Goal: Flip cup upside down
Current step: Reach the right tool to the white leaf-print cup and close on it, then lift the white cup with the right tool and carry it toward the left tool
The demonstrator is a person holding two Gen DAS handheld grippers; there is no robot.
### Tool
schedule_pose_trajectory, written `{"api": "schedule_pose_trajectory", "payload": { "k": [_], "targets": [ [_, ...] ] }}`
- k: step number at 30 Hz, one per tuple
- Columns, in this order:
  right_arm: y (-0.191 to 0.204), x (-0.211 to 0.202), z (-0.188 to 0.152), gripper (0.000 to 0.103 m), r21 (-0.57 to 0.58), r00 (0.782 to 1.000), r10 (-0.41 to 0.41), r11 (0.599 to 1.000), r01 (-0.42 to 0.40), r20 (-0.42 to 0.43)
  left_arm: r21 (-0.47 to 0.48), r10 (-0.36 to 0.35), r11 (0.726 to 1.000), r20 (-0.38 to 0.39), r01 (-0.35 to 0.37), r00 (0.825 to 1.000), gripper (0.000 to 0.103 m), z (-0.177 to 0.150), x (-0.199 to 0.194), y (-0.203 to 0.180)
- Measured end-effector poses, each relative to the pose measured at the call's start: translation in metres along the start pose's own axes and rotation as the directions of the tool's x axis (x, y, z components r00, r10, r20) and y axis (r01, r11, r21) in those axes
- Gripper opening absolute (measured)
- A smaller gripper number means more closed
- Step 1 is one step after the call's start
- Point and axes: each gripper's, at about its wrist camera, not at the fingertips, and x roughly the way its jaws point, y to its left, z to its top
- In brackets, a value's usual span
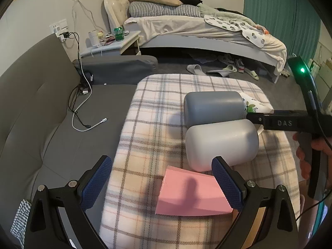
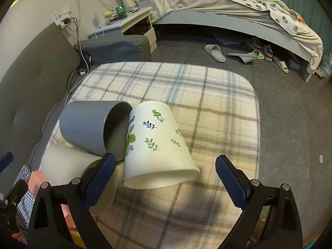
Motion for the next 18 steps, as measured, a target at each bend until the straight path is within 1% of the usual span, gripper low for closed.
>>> {"api": "schedule_pose_trajectory", "payload": {
  "k": [1, 2, 3, 4, 8, 9, 11, 13, 14, 15, 18],
  "targets": [
    [0.000, 0.002, 0.001, 0.088, -0.003, 1.000, 0.003, 1.000, -0.003, -0.008, 0.001, 0.002, 1.000, -0.002, -0.002, 1.000, 0.100, 0.000, 0.000, -0.001],
    [0.001, 0.004, 0.002, 0.086, -0.005, 1.000, 0.004, 1.000, -0.004, -0.015, 0.001, 0.002, 1.000, -0.004, -0.002, 1.000, 0.100, -0.001, 0.000, -0.001],
    [0.001, 0.006, 0.003, 0.081, -0.007, 1.000, 0.008, 1.000, -0.008, -0.026, 0.000, 0.002, 1.000, -0.006, -0.002, 1.000, 0.100, -0.001, 0.000, 0.000],
    [0.001, 0.008, 0.003, 0.071, -0.008, 0.999, 0.011, 1.000, -0.012, -0.037, -0.001, 0.001, 1.000, -0.007, -0.001, 1.000, 0.100, 0.000, -0.001, -0.001],
    [0.006, 0.001, -0.003, 0.069, -0.040, 0.999, -0.007, 0.999, 0.005, -0.039, -0.001, 0.005, 1.000, 0.005, -0.005, 1.000, 0.100, 0.001, -0.006, -0.001],
    [0.008, -0.005, -0.006, 0.068, -0.051, 0.999, -0.029, 0.998, 0.028, -0.021, -0.003, 0.005, 1.000, 0.008, -0.005, 1.000, 0.100, 0.002, -0.009, 0.000],
    [0.008, -0.016, -0.011, 0.067, -0.047, 0.999, -0.039, 0.998, 0.039, 0.001, -0.007, 0.003, 1.000, 0.016, -0.003, 1.000, 0.100, 0.002, -0.018, 0.000],
    [0.007, -0.030, -0.018, 0.066, -0.040, 0.999, -0.050, 0.998, 0.050, 0.012, -0.012, 0.000, 1.000, 0.027, 0.001, 1.000, 0.100, 0.002, -0.028, 0.001],
    [0.008, -0.036, -0.021, 0.065, -0.045, 0.998, -0.066, 0.997, 0.066, 0.017, -0.013, -0.002, 1.000, 0.034, 0.002, 0.999, 0.100, 0.001, -0.034, 0.002],
    [0.010, -0.047, -0.027, 0.065, -0.049, 0.995, -0.098, 0.994, 0.099, 0.027, -0.016, -0.002, 1.000, 0.039, 0.002, 0.999, 0.100, 0.001, -0.041, 0.002],
    [0.014, -0.075, -0.041, 0.065, -0.040, 0.994, -0.100, 0.994, 0.102, 0.050, -0.028, -0.010, 1.000, 0.058, 0.011, 0.998, 0.100, -0.002, -0.064, 0.006]
  ]
}}
